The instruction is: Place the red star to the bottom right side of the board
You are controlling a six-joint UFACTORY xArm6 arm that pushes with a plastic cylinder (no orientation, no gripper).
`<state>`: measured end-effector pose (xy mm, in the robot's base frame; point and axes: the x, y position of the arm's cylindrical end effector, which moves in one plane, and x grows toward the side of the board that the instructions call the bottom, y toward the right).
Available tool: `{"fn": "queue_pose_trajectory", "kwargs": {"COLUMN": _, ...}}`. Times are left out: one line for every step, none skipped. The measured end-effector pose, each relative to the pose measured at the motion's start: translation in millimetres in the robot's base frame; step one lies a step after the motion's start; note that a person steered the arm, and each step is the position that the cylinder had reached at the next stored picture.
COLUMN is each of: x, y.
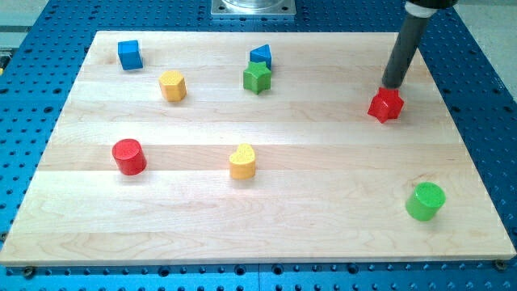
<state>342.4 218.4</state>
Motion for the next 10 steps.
{"fn": "queue_pose_trajectory", "kwargs": {"x": 59, "y": -2}}
{"fn": "queue_pose_trajectory", "kwargs": {"x": 1, "y": -8}}
{"fn": "queue_pose_trajectory", "kwargs": {"x": 49, "y": -65}}
{"fn": "queue_pose_trajectory", "kwargs": {"x": 68, "y": 8}}
{"fn": "queue_pose_trajectory", "kwargs": {"x": 89, "y": 37}}
{"fn": "queue_pose_trajectory", "kwargs": {"x": 123, "y": 3}}
{"fn": "queue_pose_trajectory", "kwargs": {"x": 95, "y": -5}}
{"fn": "queue_pose_trajectory", "kwargs": {"x": 137, "y": -6}}
{"fn": "queue_pose_trajectory", "kwargs": {"x": 146, "y": -20}}
{"fn": "queue_pose_trajectory", "kwargs": {"x": 109, "y": -30}}
